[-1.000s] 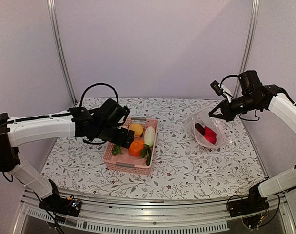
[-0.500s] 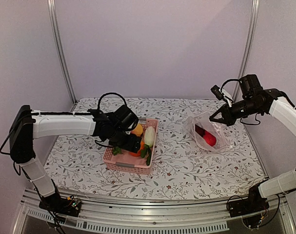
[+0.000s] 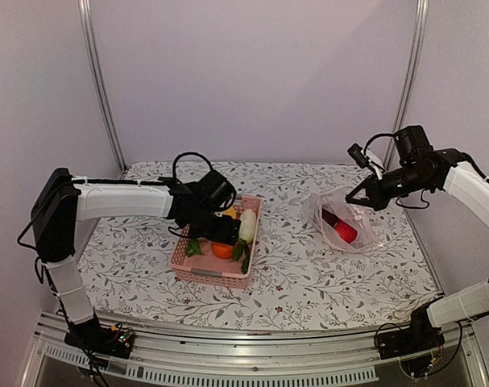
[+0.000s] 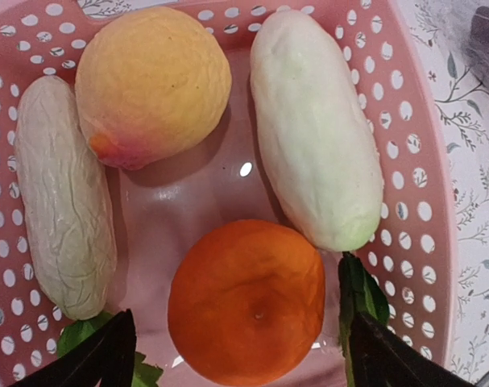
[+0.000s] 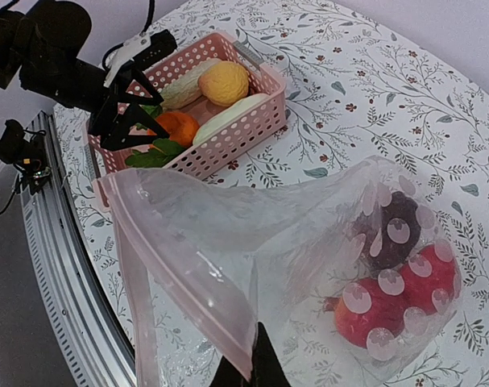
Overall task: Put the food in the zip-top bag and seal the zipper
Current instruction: Pick up the fake fruit from the bin.
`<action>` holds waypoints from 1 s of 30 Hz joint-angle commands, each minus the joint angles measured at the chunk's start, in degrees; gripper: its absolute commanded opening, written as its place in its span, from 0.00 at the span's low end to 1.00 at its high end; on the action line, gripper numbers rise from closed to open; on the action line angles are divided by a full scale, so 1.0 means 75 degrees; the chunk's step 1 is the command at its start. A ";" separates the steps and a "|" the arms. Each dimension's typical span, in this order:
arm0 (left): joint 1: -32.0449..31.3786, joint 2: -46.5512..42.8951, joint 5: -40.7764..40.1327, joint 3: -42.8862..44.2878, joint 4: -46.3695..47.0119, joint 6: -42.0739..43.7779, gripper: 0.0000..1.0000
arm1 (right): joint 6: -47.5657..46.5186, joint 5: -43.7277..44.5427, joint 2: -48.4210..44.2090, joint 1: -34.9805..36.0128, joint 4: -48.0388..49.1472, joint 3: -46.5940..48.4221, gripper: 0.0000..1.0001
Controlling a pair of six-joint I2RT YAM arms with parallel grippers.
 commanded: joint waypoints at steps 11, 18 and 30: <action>0.0175 0.0771 0.0228 0.0456 -0.0118 -0.0086 0.90 | -0.0083 -0.0085 -0.0070 0.0029 0.0073 -0.0191 0.00; 0.0172 0.0794 0.0210 0.0348 -0.0249 -0.0053 0.90 | -0.0086 -0.0123 -0.0024 0.0029 0.0068 -0.0186 0.00; 0.0249 0.0631 -0.0044 -0.0010 -0.0422 0.0036 0.82 | -0.0088 -0.0152 0.0050 0.0029 0.0046 -0.0160 0.00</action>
